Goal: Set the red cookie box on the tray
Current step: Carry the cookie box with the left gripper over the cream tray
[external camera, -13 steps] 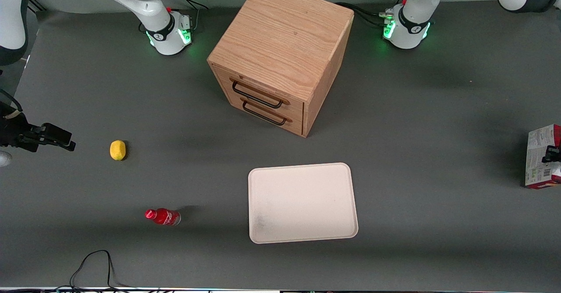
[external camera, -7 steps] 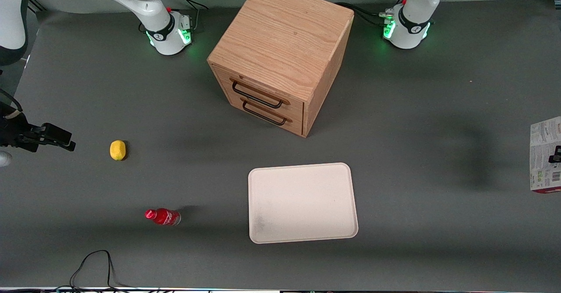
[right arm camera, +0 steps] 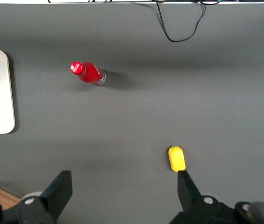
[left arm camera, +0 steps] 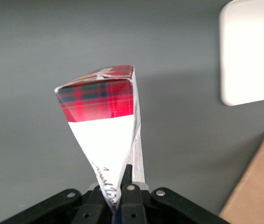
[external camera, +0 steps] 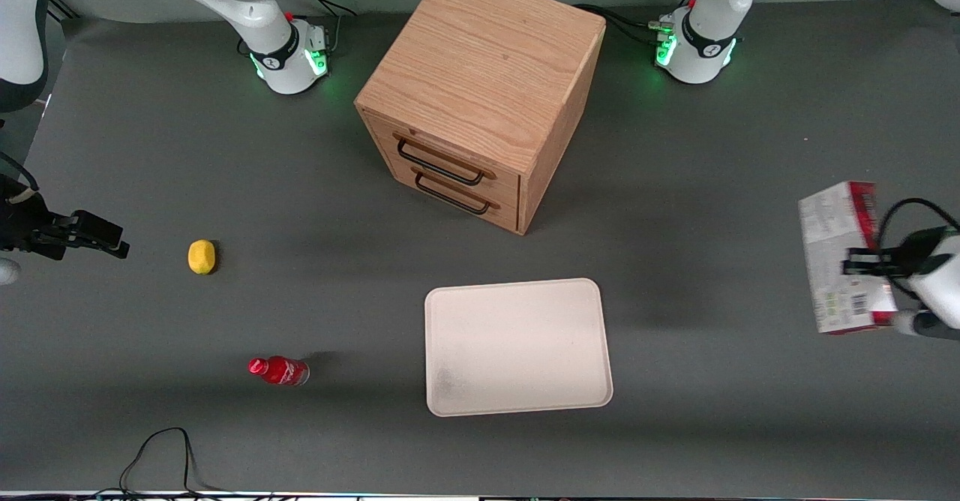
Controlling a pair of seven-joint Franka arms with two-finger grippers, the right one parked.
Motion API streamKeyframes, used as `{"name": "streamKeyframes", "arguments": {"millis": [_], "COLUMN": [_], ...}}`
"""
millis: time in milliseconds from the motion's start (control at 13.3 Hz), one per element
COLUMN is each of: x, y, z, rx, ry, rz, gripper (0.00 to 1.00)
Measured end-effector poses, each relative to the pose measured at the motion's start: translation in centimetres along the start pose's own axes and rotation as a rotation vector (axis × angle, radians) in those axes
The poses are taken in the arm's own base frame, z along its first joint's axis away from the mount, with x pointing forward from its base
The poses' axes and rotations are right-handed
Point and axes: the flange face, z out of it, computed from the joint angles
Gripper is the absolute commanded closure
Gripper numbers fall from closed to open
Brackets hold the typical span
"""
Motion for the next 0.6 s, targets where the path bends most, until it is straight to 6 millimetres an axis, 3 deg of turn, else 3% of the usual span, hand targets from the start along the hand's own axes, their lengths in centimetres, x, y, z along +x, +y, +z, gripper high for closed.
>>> {"name": "streamKeyframes", "arguments": {"millis": [226, 452, 602], "x": [1.7, 4.6, 6.1], "y": [10.1, 17.4, 20.6], "z": [1.3, 7.2, 11.7], "rx": [-0.029, -0.051, -0.061], "ry": [0.070, 0.096, 0.095], "rz": [-0.082, -0.114, -0.116], "gripper": [1.00, 1.00, 1.00]}}
